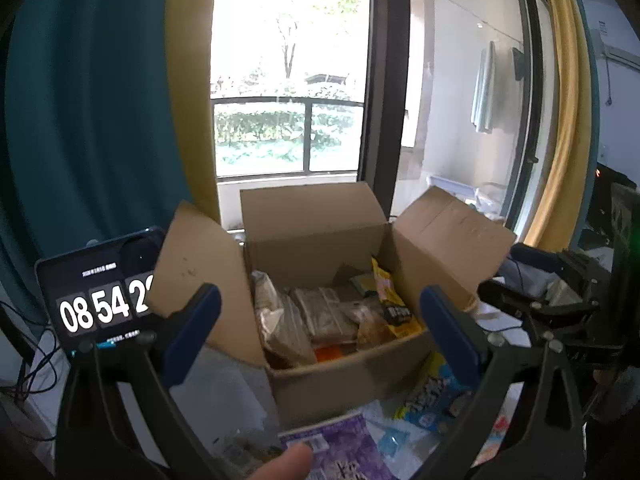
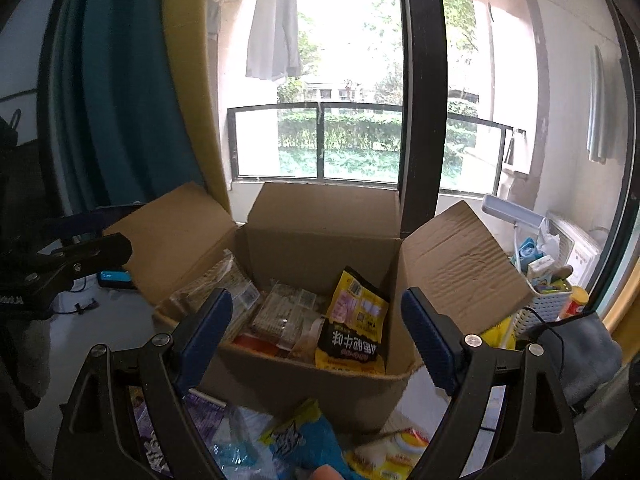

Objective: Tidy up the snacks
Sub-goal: 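Withdraw both tools from the box back to the snack pile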

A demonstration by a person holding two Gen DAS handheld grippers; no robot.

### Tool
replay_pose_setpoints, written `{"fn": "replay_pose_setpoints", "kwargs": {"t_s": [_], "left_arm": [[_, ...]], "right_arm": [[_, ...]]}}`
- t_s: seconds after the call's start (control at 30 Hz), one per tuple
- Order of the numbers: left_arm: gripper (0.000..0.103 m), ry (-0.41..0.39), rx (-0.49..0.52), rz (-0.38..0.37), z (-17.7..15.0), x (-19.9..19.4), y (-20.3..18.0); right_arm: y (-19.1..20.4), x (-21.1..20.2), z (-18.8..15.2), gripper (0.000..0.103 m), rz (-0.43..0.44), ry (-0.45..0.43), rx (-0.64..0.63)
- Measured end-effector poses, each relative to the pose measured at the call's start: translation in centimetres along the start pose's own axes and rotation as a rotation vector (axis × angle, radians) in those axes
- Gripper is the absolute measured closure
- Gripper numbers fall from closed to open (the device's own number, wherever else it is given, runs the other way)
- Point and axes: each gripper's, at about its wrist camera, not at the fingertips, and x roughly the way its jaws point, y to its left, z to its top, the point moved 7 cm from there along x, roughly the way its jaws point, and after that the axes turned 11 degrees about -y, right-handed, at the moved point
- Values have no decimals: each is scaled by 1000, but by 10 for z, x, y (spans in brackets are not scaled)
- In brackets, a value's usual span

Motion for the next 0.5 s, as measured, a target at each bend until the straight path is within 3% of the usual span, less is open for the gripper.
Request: {"fn": "replay_pose_setpoints", "kwargs": {"t_s": [0.5], "left_arm": [[2,86,-21,77,-58,-57,31]], "right_arm": [[4,-63,-16,14,34,-15,-20]]}}
